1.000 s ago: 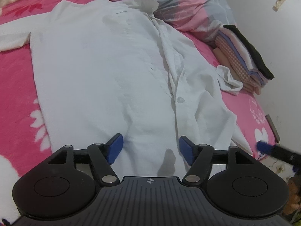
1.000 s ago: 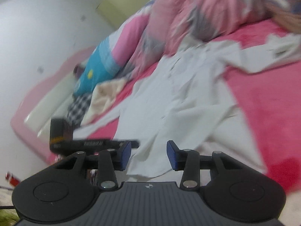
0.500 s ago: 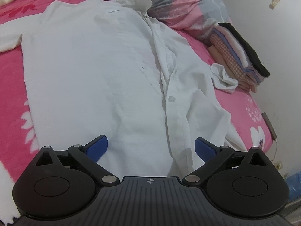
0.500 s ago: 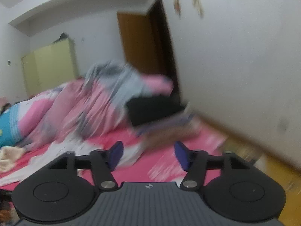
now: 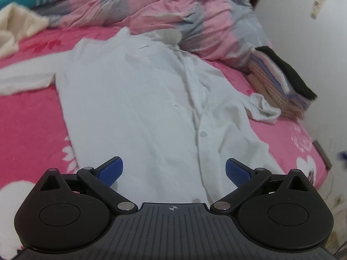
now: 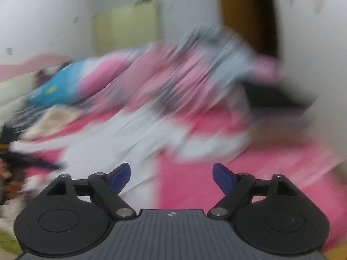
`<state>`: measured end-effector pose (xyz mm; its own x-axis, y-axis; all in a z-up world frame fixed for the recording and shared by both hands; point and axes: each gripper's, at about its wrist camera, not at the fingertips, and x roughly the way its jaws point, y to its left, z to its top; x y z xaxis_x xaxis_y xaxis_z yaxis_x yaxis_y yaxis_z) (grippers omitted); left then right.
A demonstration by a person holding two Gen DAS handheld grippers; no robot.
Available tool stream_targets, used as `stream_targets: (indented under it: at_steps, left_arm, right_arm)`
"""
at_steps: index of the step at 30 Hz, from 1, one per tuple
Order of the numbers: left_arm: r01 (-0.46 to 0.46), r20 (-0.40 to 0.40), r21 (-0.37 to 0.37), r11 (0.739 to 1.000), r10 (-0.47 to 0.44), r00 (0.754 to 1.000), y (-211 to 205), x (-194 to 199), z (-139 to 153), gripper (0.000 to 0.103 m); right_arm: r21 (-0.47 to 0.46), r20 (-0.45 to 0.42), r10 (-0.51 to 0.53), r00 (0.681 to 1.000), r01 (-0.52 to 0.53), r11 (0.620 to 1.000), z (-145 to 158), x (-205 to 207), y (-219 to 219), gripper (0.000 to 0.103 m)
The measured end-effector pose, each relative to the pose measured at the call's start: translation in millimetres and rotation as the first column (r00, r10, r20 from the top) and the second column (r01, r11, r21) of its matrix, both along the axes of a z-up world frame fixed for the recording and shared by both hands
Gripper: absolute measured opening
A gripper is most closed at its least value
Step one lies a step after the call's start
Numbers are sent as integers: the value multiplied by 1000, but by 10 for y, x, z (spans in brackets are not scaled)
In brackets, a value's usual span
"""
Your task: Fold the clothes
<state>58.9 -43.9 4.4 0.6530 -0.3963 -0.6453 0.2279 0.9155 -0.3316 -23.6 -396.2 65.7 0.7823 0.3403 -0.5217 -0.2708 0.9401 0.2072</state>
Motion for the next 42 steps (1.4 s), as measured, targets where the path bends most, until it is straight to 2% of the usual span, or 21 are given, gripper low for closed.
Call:
stream_targets:
  at_steps: [2, 4, 8, 10, 11, 12, 14, 15, 17, 19, 21, 24, 27, 29, 31, 33, 38, 40, 42]
  left_arm:
    - [41, 32, 38, 998, -42, 999, -124, -42, 14, 102]
    - [80, 62, 77, 994, -85, 994, -247, -85, 29, 101]
    - [154, 117, 158, 975, -173, 978, -494, -168, 56, 96]
    - [185, 102, 171, 968, -204, 974, -576, -150, 10, 88]
    - [198, 91, 177, 964, -217, 972, -610, -137, -17, 77]
    - [212, 79, 182, 960, -229, 970, -643, -124, -43, 72]
    - [221, 44, 188, 957, -233, 972, -666, -90, -114, 67]
    - [222, 30, 186, 957, -231, 973, -667, -77, -142, 60]
    - [222, 3, 179, 959, -226, 974, -661, -53, -190, 56]
    - [220, -22, 168, 961, -219, 975, -648, -30, -231, 51]
    - [223, -33, 172, 960, -220, 975, -654, -18, -246, 39]
    - [226, -48, 180, 957, -221, 974, -665, -3, -270, 30]
    - [224, -53, 191, 956, -218, 975, -665, 8, -286, 24]
    - [219, -55, 192, 957, -212, 976, -659, 21, -289, 21]
    - [210, -58, 186, 960, -203, 978, -654, 39, -289, 17]
    - [200, -63, 168, 965, -192, 979, -631, 59, -287, 12]
    - [185, -72, 110, 977, -178, 981, -560, 106, -275, 10]
    - [179, -72, 87, 980, -173, 982, -537, 118, -271, 10]
    - [174, -75, 58, 983, -169, 983, -510, 134, -274, 10]
  right_arm:
    - [74, -105, 67, 992, -59, 996, -327, 170, 229, 76]
    - [134, -174, 102, 979, -79, 988, -585, 305, 412, 68]
    - [255, -218, 85, 972, -27, 967, -834, 353, 460, 64]
    - [307, -220, 52, 974, 19, 951, -883, 343, 377, 55]
    - [312, -213, 29, 977, 40, 949, -892, 350, 342, 54]
    - [301, -197, 1, 980, 59, 952, -889, 351, 311, 53]
    - [262, -158, -53, 986, 94, 960, -868, 374, 245, 52]
    - [245, -145, -71, 987, 105, 964, -869, 396, 208, 52]
    - [214, -131, -95, 987, 121, 969, -877, 474, 140, 50]
    - [191, -126, -94, 988, 117, 975, -921, 595, 104, 47]
    - [172, -127, -85, 988, 106, 979, -964, 705, 76, 43]
    - [164, -125, -59, 990, 79, 983, -1036, 884, 96, 36]
    - [143, -114, -19, 993, 35, 989, -1097, 1019, 160, 33]
    - [128, -106, 4, 994, 10, 992, -1121, 1067, 195, 26]
    - [123, -93, 16, 996, -5, 992, -1122, 1071, 210, 6]
    - [142, -63, 1, 998, 8, 990, -1065, 987, 171, 2]
    - [178, 10, -40, 999, 38, 983, -906, 750, 88, 1]
    - [160, 30, -66, 997, 60, 985, -845, 623, 75, 1]
    - [100, 45, -105, 993, 100, 990, -823, 511, 85, 1]
